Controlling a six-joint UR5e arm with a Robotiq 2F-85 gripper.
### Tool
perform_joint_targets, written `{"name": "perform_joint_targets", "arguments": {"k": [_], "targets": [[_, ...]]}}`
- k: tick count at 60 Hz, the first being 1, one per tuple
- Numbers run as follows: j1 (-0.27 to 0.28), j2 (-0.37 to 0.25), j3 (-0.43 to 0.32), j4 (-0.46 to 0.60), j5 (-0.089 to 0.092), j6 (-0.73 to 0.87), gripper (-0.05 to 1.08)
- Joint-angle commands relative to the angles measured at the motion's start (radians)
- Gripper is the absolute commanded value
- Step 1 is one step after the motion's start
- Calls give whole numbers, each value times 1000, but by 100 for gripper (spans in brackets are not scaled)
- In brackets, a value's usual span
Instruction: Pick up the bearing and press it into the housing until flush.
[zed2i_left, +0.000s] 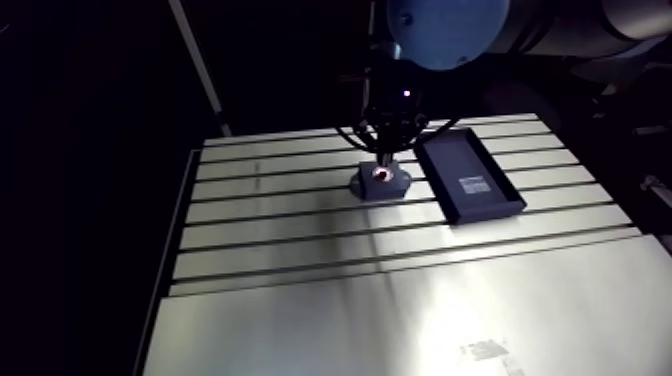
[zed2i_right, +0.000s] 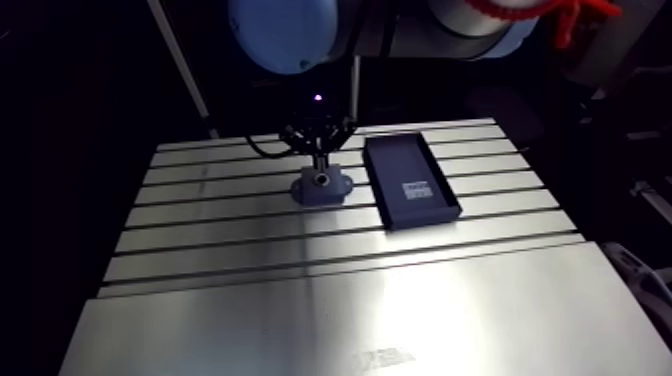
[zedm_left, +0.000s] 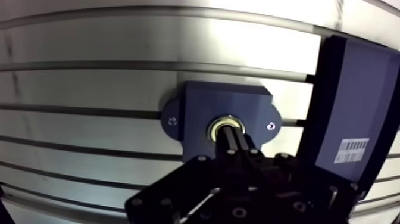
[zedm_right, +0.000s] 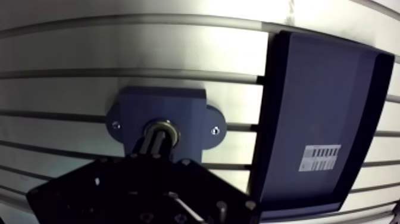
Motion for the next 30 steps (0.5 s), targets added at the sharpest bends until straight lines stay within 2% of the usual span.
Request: {"name": "perform_joint_targets", "arguments": {"k": [1,2,3,4,5,6,7,8,9,10,11,22,30], "targets": [[0,-15,-5,13,-2,0,100],[0,-16,-9,25,-2,0,93],[0,-16,-9,25,-2,0,93],[0,-17,-13,41,-3,0,74],[0,-17,-13,41,-3,0,74],[0,-17,-16,58,-3,0,44],[0,-17,-16,58,-3,0,44],[0,-19,-19,76,-5,0,20],[0,-19,-19,76,-5,0,20],[1,-23,-21,89,-6,0,7],[2,-30,-23,100,-4,0,2],[4,-57,-51,177,-2,4,1],[5,-101,-91,236,1,16,1]]}}
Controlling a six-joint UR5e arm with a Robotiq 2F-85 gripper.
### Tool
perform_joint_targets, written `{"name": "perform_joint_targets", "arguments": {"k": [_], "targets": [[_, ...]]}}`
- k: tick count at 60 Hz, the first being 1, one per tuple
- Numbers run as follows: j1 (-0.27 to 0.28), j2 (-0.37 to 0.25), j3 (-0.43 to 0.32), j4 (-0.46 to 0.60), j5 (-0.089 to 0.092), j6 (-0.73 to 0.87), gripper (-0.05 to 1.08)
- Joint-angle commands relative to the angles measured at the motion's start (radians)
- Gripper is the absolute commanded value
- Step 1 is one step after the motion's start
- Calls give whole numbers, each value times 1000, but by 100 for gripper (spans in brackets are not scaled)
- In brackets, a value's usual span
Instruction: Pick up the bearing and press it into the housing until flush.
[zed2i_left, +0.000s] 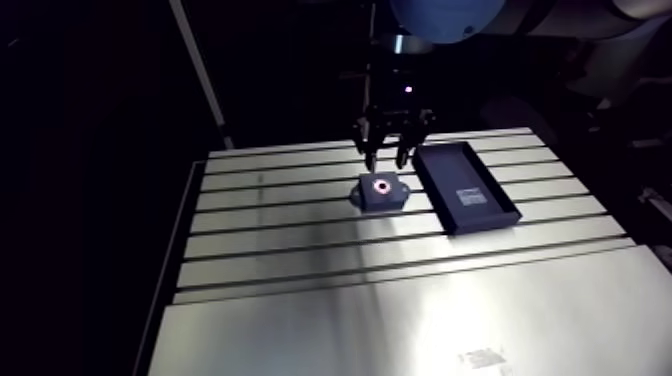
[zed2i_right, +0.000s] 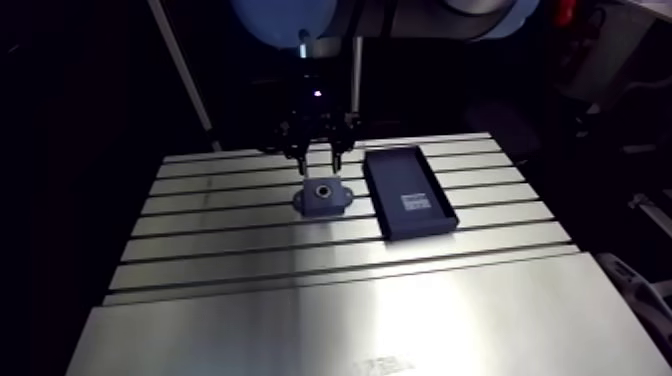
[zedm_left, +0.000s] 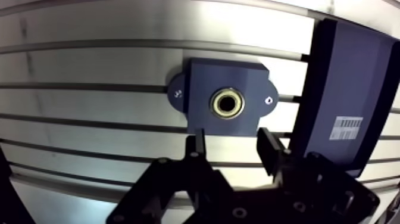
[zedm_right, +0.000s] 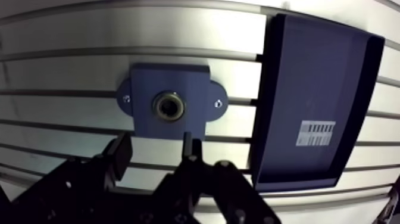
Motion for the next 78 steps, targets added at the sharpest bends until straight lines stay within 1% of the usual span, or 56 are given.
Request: {"name": "perform_joint_targets", "arguments": {"k": [1,10,19,22,27,31,33,38,40,46,56,62,69,78], "targets": [[2,-53,-50,96,3,14,1],[1,-86,-108,198,5,33,1],[3,-117,-148,260,5,48,1],[3,-143,-169,300,5,49,1],[3,-161,-176,318,7,49,1],[3,-182,-182,331,12,49,1],[5,-204,-188,346,18,55,1],[5,-221,-195,360,19,63,1],[3,-238,-199,371,19,62,1],[5,-251,-207,384,19,63,1],[3,-276,-251,465,19,62,1],[3,-291,-260,491,19,60,1],[3,-311,-255,502,19,60,1],[4,-318,-256,502,19,60,1]]}}
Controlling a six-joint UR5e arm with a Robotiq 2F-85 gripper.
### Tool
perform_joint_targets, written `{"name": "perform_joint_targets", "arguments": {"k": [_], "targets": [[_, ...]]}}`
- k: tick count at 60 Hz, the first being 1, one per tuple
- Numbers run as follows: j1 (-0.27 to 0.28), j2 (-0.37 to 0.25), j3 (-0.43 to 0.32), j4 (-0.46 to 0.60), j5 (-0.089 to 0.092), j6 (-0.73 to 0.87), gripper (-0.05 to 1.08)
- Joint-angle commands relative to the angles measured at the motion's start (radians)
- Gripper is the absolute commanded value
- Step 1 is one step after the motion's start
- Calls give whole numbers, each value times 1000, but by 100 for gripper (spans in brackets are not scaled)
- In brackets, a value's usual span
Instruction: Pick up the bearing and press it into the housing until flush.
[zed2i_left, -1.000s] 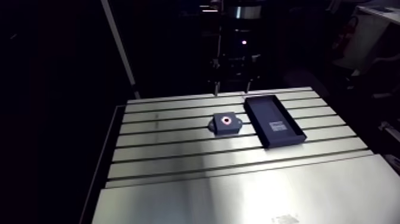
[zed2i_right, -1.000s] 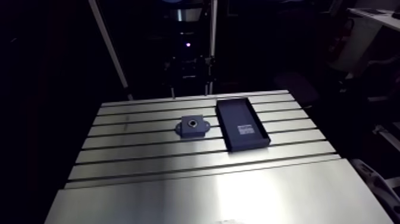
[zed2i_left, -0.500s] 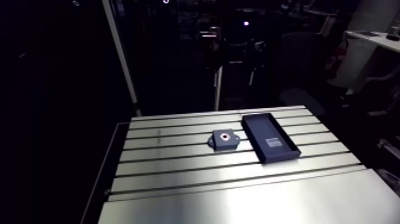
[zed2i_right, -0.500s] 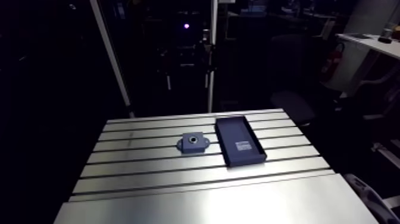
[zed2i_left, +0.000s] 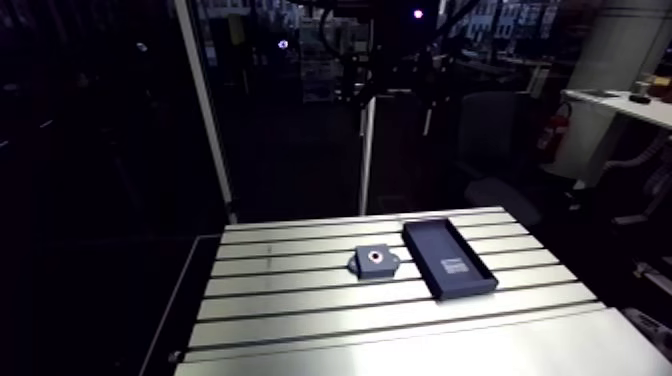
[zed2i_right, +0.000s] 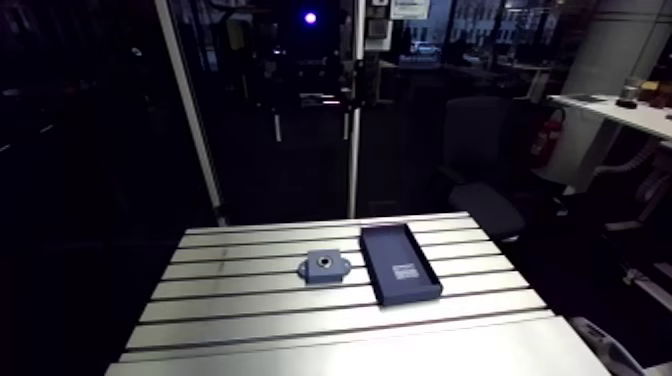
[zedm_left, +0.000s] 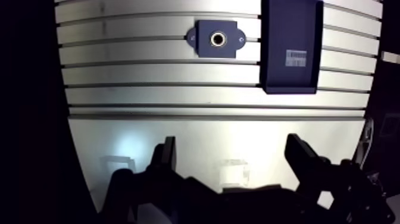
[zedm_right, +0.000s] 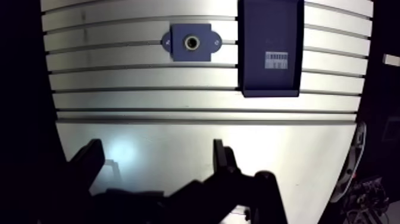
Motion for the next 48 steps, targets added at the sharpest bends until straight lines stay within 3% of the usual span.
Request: {"name": "perform_joint_targets", "arguments": {"k": [1,48], "targets": [[0,-22,-9,20,-1,0,1],[3,-24,-7,49,2,0,1]]}}
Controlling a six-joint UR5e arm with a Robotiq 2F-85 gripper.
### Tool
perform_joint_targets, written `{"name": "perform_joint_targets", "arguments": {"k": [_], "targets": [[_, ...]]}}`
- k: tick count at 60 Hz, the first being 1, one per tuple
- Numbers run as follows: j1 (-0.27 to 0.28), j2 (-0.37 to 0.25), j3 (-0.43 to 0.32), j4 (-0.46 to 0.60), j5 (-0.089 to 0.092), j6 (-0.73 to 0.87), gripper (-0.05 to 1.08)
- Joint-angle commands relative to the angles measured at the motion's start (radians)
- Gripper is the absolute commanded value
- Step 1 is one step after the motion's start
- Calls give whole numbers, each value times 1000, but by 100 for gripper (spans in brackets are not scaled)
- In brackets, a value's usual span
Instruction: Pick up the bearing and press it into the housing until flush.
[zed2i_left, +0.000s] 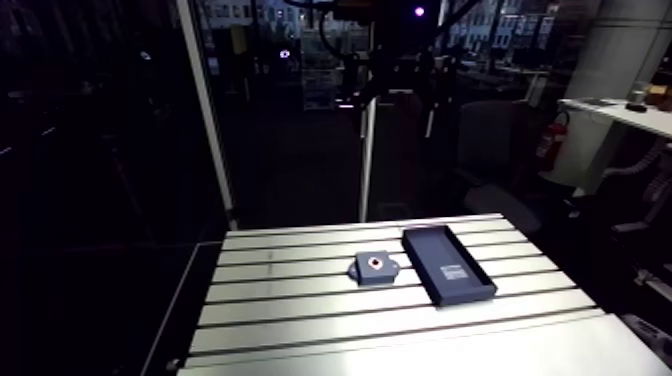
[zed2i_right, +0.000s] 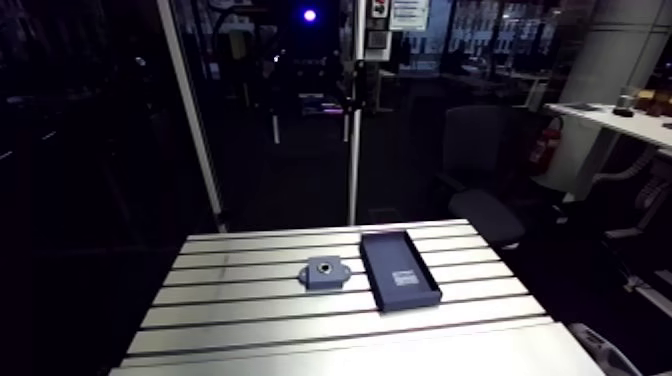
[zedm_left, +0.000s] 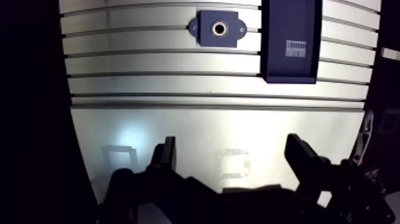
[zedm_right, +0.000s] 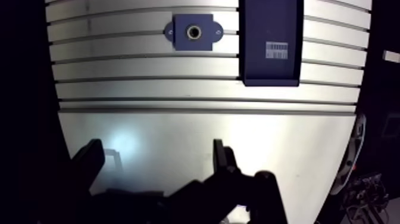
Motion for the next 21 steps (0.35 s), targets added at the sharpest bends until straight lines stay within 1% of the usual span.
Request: {"name": "perform_joint_targets", "arguments": {"k": [1,21], "targets": [[1,0,5,0,3,3,1],[12,3,2,0,4,3,1]]}}
